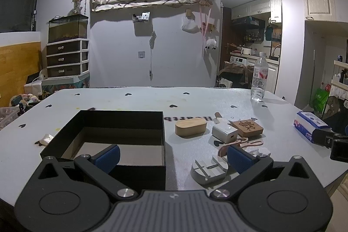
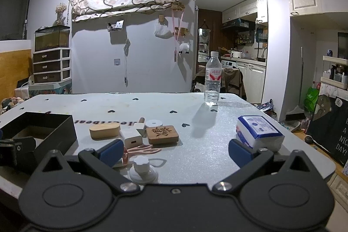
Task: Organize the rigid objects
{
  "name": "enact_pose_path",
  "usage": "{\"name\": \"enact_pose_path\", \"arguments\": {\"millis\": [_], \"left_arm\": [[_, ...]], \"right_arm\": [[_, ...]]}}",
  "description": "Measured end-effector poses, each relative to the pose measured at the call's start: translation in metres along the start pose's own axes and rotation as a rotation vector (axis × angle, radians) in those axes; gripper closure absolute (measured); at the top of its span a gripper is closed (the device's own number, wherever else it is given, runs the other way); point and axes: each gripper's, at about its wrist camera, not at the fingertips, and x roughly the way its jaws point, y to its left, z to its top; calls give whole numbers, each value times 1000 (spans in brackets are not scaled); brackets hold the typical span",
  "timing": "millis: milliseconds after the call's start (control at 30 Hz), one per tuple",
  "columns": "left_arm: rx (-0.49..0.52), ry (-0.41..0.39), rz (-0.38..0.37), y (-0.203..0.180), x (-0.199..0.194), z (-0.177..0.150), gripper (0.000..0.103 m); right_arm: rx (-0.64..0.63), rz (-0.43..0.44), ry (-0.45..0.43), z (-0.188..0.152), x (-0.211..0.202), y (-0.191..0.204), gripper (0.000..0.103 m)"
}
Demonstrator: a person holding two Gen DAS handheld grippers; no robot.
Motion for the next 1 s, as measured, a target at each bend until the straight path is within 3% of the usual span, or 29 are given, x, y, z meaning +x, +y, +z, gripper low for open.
{"name": "enact_pose_path", "arguments": {"millis": [1000], "left_arm": [[2,4,0,0,0,0,0]], "right_arm": [[-4,-2,5,-1,2,1,0]]}}
